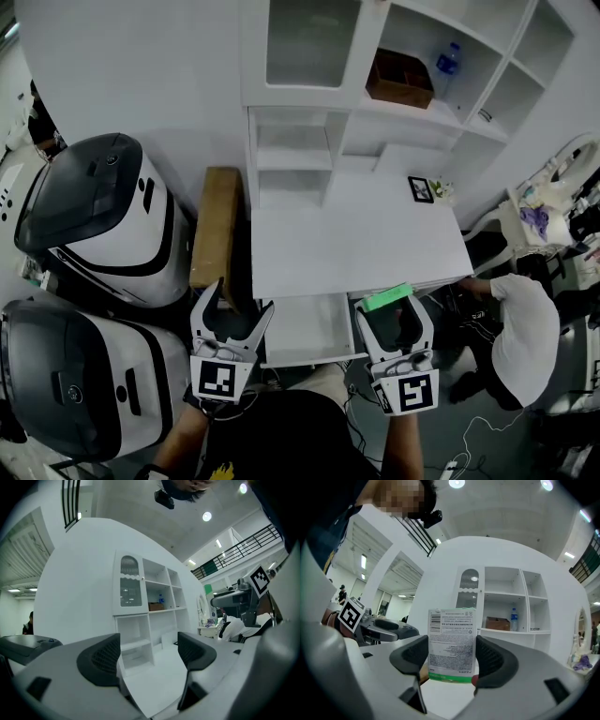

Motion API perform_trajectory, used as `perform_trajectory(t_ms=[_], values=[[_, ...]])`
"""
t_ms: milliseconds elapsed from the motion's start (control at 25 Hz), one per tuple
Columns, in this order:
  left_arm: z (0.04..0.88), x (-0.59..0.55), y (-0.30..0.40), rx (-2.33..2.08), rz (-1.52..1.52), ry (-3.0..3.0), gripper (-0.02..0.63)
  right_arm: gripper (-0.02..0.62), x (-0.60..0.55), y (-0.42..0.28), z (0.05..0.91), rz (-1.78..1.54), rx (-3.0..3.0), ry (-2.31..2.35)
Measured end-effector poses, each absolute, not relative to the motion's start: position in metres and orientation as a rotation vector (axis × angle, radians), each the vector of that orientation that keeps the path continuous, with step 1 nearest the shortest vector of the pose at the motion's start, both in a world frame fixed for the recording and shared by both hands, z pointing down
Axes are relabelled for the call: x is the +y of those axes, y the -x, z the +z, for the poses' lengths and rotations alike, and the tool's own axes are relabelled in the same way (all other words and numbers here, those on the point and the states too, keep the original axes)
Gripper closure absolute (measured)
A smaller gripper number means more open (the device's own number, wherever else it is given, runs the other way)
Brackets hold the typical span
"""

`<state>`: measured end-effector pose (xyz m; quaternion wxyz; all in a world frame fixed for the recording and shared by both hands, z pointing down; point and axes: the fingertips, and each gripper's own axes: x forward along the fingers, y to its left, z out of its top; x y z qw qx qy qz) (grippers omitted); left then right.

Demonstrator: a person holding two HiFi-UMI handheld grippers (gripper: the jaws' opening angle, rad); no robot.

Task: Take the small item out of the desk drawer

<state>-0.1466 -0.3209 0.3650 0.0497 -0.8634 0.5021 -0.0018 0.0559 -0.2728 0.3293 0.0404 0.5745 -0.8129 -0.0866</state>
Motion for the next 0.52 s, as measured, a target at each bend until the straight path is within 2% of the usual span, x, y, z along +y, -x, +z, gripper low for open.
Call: perform_trajectory(t_ms=[520], values=[[0.373, -0.312, 0.168, 1.584, -0.015, 2.619, 0.227, 0.268, -0.269, -0.046, 0.329, -0.277, -2.486, -1.742]])
